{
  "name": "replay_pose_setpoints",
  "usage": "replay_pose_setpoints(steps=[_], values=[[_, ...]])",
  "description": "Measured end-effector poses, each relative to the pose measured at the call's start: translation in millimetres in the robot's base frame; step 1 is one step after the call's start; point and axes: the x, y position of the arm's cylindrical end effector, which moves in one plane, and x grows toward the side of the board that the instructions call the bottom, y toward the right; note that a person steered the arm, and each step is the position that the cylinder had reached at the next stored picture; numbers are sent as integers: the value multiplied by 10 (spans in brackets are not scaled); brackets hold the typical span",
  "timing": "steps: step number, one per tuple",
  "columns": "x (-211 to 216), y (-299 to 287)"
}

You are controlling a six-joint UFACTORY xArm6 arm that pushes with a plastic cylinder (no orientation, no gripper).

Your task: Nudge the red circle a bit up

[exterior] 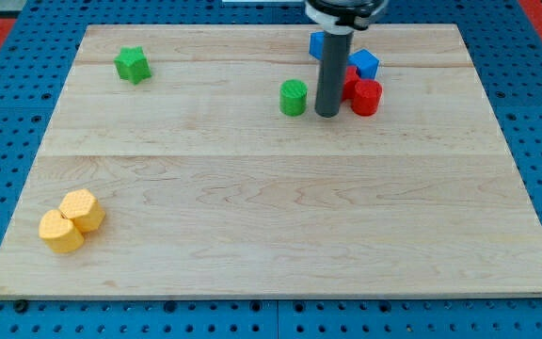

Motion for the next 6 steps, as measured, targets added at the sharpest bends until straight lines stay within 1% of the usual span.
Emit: replay_pose_setpoints(steps=[1, 2, 3, 4, 5, 6], values=[[-69, 289], [-351, -56], [-125, -21], [300, -31], [329, 240], [70, 438]])
